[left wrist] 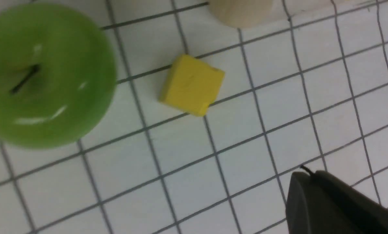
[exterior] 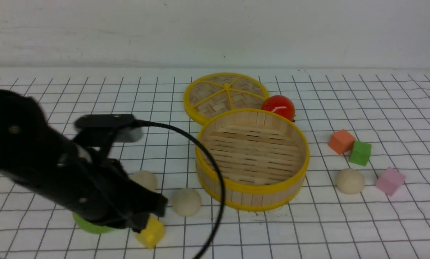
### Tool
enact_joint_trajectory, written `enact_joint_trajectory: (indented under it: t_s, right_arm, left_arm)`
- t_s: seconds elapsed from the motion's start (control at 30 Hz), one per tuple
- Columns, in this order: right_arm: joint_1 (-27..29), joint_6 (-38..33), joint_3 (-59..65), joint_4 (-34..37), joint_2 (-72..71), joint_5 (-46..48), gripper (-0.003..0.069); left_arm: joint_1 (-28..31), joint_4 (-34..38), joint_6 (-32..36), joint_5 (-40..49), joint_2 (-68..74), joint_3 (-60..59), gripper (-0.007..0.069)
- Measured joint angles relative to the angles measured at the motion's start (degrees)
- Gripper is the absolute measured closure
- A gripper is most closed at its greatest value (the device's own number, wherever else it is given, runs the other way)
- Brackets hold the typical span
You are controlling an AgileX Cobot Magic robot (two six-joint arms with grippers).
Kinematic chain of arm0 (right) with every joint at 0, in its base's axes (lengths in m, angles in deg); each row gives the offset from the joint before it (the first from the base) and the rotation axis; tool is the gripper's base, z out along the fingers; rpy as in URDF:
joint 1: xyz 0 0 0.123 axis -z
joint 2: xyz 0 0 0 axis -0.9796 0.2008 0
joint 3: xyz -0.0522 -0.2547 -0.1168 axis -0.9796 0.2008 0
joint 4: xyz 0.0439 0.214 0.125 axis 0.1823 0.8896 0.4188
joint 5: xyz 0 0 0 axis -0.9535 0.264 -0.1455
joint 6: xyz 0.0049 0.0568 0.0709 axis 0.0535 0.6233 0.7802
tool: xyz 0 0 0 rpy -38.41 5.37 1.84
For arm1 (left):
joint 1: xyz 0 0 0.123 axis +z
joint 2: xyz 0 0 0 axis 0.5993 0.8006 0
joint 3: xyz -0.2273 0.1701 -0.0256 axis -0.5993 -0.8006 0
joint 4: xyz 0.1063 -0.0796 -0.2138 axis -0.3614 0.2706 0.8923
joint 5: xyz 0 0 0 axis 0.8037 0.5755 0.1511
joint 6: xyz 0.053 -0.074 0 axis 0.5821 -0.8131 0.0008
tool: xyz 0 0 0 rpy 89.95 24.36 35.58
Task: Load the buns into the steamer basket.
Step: Use the left arm to grab a steamed stuffed bun
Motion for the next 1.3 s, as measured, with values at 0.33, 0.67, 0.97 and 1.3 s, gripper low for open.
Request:
enact_joint_trajectory:
  t_s: [0.33, 0.67, 0.97, 1.3]
  right_arm:
    - [0.00, 0.00, 0.00, 0.00, 0.00, 0.00, 0.0418]
    - [0.00, 0.00, 0.00, 0.00, 0.00, 0.00, 0.0418]
    - [0.00, 0.00, 0.00, 0.00, 0.00, 0.00, 0.0418]
    - [0.00, 0.00, 0.00, 0.00, 0.00, 0.00, 0.0418]
  left_arm:
    - [-1.88, -3.75, -0.54, -0.17, 18.96, 15.00, 0.0602]
    - [-1.63, -9.79, -0.54, 0.65, 29.86, 23.53, 0.0405]
    - [-1.63, -14.08, -0.78, -2.12, 32.85, 24.75, 0.0372]
    - [-1.63, -14.09, -0.78, -4.10, 33.97, 24.83, 0.0413]
